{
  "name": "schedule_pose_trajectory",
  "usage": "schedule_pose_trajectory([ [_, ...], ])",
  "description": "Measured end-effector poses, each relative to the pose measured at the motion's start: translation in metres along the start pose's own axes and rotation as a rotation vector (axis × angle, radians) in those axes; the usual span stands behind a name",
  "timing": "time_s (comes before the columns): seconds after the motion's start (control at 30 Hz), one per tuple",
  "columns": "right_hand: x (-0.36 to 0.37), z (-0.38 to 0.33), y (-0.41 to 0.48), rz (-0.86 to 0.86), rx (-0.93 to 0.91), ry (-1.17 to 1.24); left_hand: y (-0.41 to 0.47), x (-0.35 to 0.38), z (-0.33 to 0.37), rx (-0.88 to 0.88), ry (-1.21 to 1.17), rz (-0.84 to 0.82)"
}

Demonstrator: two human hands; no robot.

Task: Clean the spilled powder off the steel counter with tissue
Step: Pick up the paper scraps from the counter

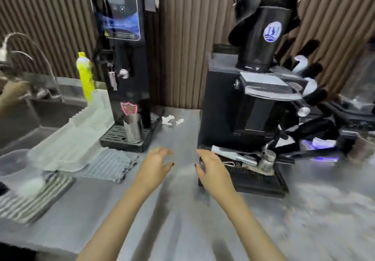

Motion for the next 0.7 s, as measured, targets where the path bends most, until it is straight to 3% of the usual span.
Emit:
schedule_pose_trajectory([
  [0.2,0.1,0.017,0.139,-0.03,0.122,-0.01,0.122,0.039,-0.093,-0.008,0.083,-0.105],
  [0.4,0.165,0.06,0.256,-0.027,0.264,-0.057,0.243,0.104,-0.128,0.016,0.05,-0.174],
  [0.57,0.204,0.099,0.305,-0.067,0.451,-0.018,0.287,0.153,-0.158,-0.094,0.071,-0.248],
  [0.7,0.227,0.112,0.324,-0.153,0.407,-0.137,0.305,0.172,-0.181,-0.134,0.133,-0.271],
])
Point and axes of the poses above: each hand's wrist, its own y-axis towards the middle knuckle, its own x-axis out of the palm, z = x × y, the point moved 9 cm from there along y, towards the middle knuckle, and after that the axes turned 6 degrees about z, right-handed, at the moved point
